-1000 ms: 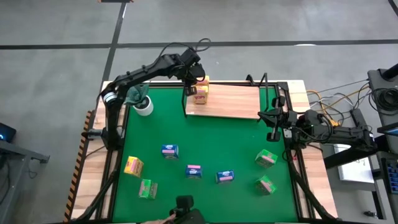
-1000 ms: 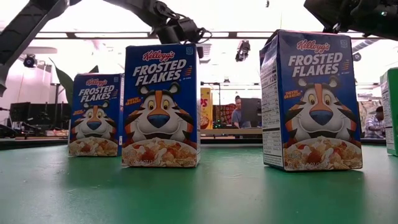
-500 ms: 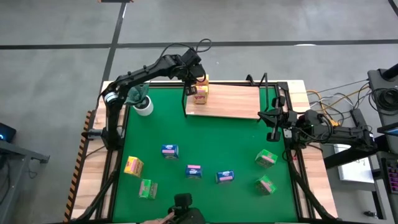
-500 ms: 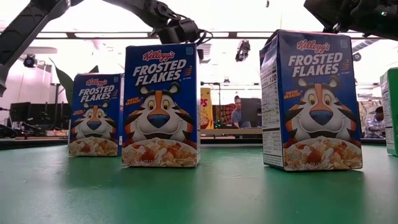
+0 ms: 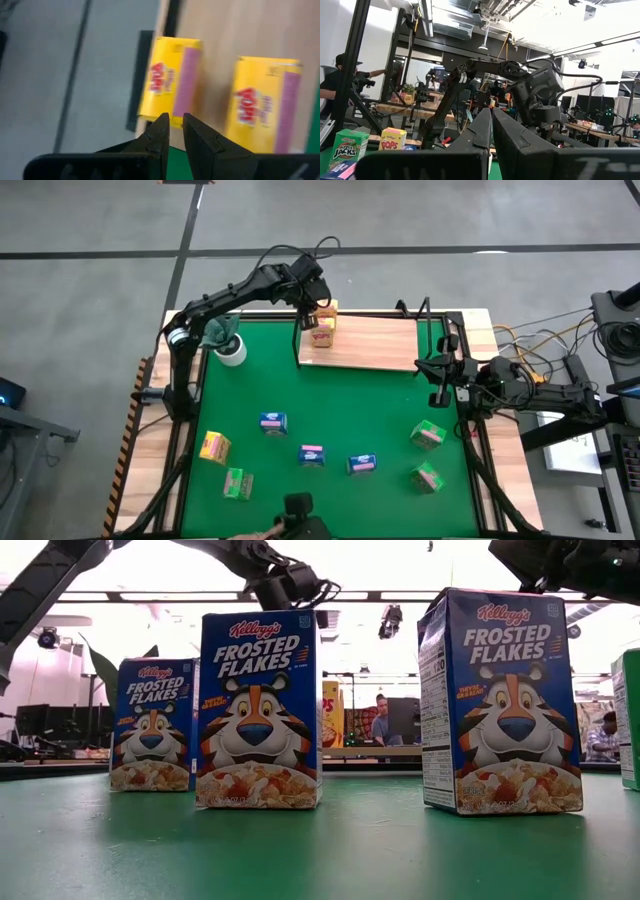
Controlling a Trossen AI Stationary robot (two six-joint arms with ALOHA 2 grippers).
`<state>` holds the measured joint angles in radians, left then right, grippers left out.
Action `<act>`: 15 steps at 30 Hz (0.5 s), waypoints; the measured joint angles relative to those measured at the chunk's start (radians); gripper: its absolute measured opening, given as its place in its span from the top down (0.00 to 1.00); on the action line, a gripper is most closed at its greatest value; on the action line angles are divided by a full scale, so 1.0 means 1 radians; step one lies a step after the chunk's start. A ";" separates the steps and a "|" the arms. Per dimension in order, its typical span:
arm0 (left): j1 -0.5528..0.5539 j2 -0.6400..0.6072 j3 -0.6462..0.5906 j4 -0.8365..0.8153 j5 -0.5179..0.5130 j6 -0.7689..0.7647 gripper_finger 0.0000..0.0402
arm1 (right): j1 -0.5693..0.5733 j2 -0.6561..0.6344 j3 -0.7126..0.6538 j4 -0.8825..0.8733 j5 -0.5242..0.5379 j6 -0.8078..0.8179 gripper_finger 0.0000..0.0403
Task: Stack cereal on shelf
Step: Adjust the yellow cereal boxes on the shelf
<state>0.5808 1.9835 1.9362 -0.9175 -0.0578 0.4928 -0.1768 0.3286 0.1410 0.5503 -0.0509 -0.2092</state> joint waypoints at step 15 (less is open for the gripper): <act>-0.003 0.001 -0.019 0.085 0.060 0.009 0.90 | 0.000 0.000 0.000 0.000 0.000 0.000 0.98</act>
<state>0.5775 1.9846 1.9175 -0.8327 0.0025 0.5016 -0.1771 0.3290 0.1410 0.5503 -0.0509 -0.2096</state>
